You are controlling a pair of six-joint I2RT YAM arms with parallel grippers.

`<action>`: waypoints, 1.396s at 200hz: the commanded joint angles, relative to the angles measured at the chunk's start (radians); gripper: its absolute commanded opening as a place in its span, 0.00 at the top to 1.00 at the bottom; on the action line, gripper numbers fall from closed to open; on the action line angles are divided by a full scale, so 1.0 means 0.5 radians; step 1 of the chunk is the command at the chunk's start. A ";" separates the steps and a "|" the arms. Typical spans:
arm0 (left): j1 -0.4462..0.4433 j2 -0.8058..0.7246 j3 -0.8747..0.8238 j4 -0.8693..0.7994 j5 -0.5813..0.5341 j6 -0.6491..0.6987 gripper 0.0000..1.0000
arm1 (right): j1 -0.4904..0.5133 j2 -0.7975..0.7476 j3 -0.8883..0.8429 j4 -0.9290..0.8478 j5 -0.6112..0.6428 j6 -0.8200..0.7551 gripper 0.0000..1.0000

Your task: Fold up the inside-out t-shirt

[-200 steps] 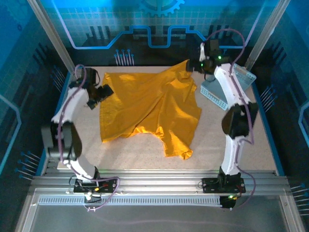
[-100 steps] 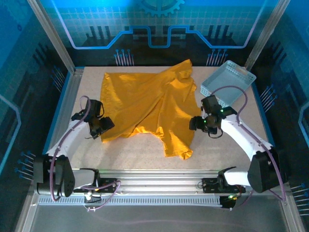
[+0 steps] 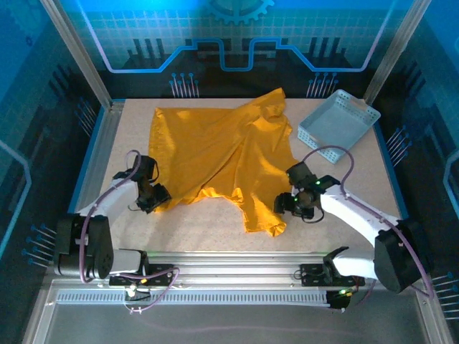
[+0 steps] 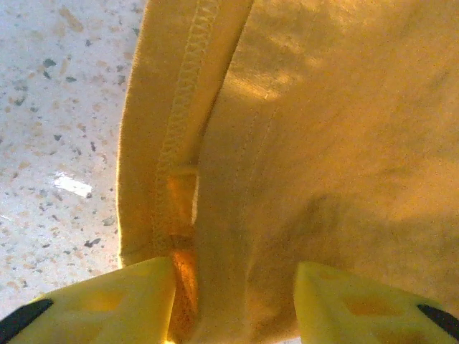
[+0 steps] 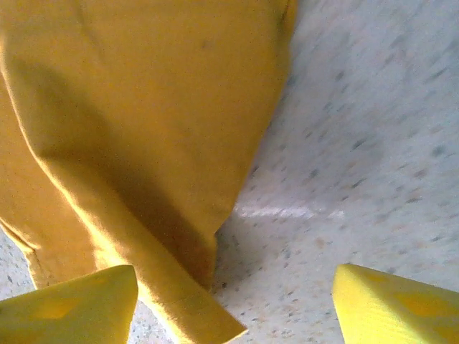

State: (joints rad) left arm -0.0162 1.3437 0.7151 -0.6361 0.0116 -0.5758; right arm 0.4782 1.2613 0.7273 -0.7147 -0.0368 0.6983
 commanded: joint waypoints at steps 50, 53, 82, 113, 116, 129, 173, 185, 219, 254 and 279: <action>-0.006 -0.033 -0.034 0.063 -0.019 -0.020 0.92 | 0.289 0.113 -0.037 0.017 -0.025 0.233 0.83; -0.003 -0.047 -0.032 0.054 -0.030 -0.023 0.93 | 0.292 0.106 -0.025 -0.016 0.006 0.235 0.88; 0.036 -0.343 -0.026 -0.022 -0.164 -0.067 1.00 | 0.280 -0.093 0.225 -0.533 0.570 0.190 1.00; 0.182 -0.726 -0.044 -0.122 -0.196 -0.112 1.00 | 0.205 -0.316 0.631 -1.003 1.152 0.073 1.00; 0.193 -0.755 -0.044 -0.135 -0.197 -0.115 1.00 | 0.196 -0.331 0.663 -1.030 1.188 0.056 1.00; 0.225 -0.857 -0.063 -0.175 -0.210 -0.136 1.00 | 0.166 -0.365 0.762 -1.107 1.256 0.000 1.00; 0.251 -0.864 -0.313 -0.124 -0.088 -0.307 0.94 | 0.187 -0.363 0.617 -1.227 1.200 0.233 1.00; 0.250 -0.735 -0.384 0.047 0.115 -0.273 0.83 | 0.280 -0.329 0.618 -1.247 1.168 0.341 0.98; 0.238 -0.219 -0.244 0.167 0.332 -0.061 0.68 | 0.228 -0.268 0.440 -1.024 1.002 0.310 0.98; 0.236 -0.083 -0.027 0.240 0.264 -0.051 0.82 | 0.090 -0.264 0.519 -0.865 1.027 0.134 0.99; 0.213 0.028 0.163 0.155 0.228 -0.030 0.77 | -0.020 -0.200 0.618 -0.805 1.029 -0.010 0.99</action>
State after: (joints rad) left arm 0.1017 1.3216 0.7120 -0.5571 0.1223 -0.6193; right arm 0.5125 1.1366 0.9741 -1.1709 0.4667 0.7643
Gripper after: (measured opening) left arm 0.208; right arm 0.063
